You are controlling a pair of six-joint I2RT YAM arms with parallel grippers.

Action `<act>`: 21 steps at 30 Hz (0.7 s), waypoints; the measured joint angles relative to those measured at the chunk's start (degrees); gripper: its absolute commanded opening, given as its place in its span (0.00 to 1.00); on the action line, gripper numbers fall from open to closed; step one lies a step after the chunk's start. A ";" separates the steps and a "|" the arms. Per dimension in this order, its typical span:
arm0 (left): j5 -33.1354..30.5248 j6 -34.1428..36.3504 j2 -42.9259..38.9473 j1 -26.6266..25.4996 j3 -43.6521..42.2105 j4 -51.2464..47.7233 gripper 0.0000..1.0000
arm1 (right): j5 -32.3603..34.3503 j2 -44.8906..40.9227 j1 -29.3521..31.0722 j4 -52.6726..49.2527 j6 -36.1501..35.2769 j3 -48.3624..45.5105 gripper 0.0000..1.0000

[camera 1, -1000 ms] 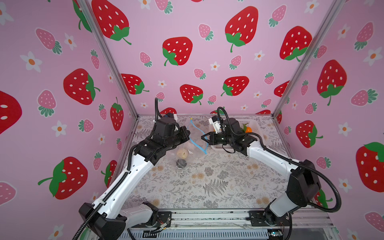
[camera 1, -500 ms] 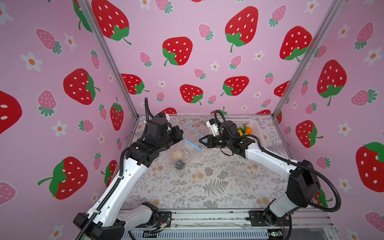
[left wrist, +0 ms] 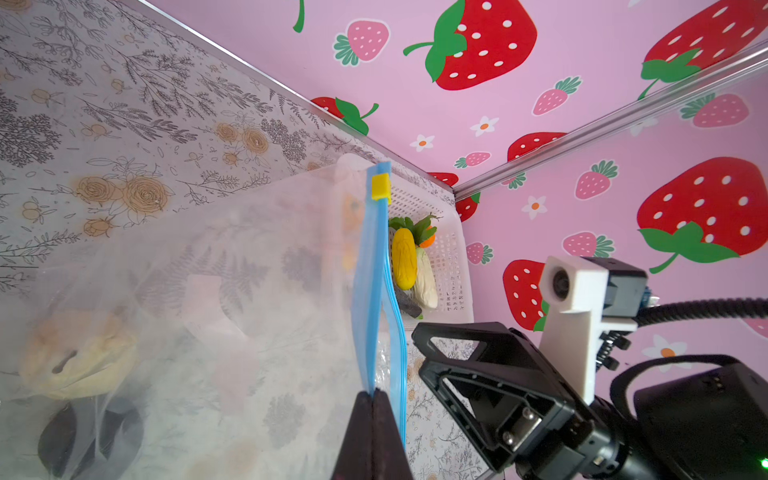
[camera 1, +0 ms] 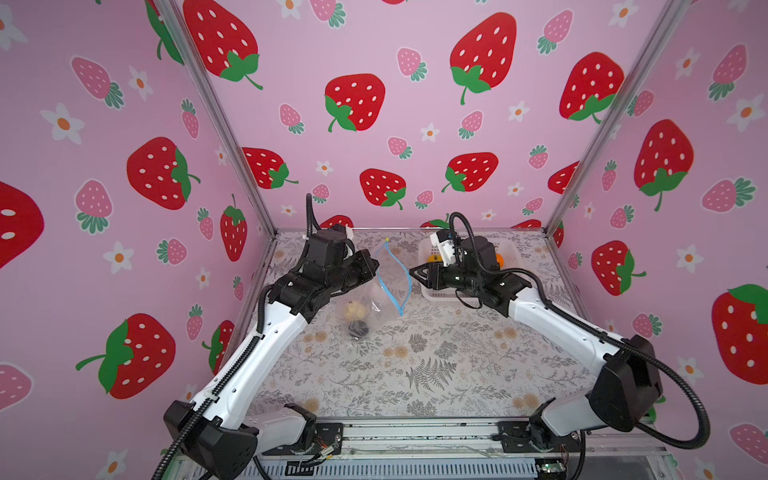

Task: Place the food in the zip-top bag and seal the zipper
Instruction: 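Release the bag and move the right gripper down onto a yellow fruit in the basket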

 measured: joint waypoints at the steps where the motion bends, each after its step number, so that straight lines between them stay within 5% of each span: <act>1: 0.24 0.00 0.22 0.00 0.00 0.20 0.00 | 0.33 -0.24 -0.79 -0.31 -0.66 0.00 0.46; 9: 1.53 0.00 2.60 0.00 -0.02 1.90 0.00 | 5.53 1.42 -8.66 -1.03 -6.93 -0.79 0.50; 14: 2.49 -0.04 4.15 0.00 -0.02 3.02 0.00 | 9.62 9.31 -12.39 -1.25 -10.23 0.09 0.51; 21: 3.93 -0.63 6.47 0.00 -0.02 5.14 0.00 | 13.35 22.23 -13.11 -2.62 -13.55 7.67 0.65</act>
